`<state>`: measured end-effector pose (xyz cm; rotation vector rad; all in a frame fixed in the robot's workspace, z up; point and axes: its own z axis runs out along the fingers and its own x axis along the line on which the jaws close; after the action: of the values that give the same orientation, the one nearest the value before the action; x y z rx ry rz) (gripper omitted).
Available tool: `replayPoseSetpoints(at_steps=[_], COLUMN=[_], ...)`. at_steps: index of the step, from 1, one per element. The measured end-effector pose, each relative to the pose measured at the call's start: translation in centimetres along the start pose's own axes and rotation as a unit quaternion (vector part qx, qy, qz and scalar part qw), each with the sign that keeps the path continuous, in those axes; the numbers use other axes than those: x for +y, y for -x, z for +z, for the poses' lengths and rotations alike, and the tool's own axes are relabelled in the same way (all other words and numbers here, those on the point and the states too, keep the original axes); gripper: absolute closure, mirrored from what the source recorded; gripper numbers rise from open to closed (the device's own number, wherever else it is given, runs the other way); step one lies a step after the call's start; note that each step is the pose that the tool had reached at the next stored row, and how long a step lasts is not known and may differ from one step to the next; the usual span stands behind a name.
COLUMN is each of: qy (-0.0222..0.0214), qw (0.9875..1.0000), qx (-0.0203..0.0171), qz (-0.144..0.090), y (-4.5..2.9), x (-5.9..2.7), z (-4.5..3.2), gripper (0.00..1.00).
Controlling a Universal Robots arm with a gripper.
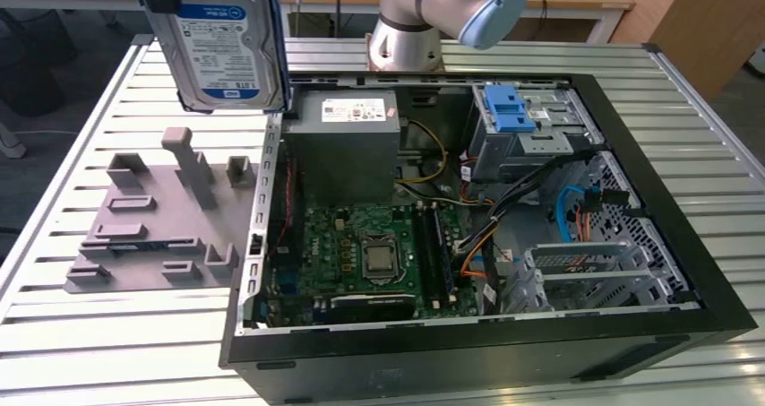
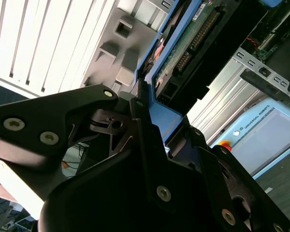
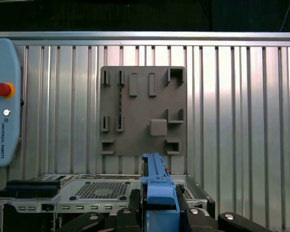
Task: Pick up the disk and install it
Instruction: 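Pick up the disk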
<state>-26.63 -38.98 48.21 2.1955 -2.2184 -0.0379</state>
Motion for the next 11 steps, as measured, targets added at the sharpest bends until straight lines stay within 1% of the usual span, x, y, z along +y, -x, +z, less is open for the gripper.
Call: replayPoseSetpoints(at_steps=[6, 8, 11], qy=[0.0000, 0.0000, 0.0000], qw=[1.0000, 1.0000, 1.0000], qx=[0.0000, 0.0000, 0.0001], qz=[0.000, 0.000, 0.000], y=[0.00, -0.01, -0.04], x=[-0.21, -0.69, -1.75], z=[-0.01, -0.02, -0.05], gripper=[0.64, 0.64, 0.64])
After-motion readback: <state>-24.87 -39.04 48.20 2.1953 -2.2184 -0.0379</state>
